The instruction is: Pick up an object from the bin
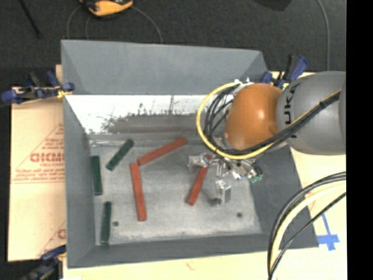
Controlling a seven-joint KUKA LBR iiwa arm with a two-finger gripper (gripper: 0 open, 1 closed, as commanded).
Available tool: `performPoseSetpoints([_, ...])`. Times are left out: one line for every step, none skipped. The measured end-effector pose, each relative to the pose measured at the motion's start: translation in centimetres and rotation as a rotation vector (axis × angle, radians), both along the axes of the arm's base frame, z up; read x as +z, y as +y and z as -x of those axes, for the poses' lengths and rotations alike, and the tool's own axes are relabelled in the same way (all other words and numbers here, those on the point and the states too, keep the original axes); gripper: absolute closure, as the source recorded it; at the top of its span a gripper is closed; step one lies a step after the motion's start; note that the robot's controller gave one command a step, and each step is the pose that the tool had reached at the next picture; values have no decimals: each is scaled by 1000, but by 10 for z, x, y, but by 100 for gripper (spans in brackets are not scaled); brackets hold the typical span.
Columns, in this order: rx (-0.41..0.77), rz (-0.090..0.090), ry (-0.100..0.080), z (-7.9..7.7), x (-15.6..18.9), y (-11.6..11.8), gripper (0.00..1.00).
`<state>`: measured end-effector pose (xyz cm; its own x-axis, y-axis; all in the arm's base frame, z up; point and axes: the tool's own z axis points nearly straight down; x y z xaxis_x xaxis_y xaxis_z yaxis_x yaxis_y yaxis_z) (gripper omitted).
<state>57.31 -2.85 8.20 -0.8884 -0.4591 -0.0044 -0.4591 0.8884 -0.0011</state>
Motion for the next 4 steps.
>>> performPoseSetpoints([306,2,-1,-15,-11,7,100])
performPoseSetpoints([306,2,-1,-15,-11,7,100])
performPoseSetpoints([306,1,4,-14,-6,7,100])
performPoseSetpoints([304,0,9,-13,15,7,100])
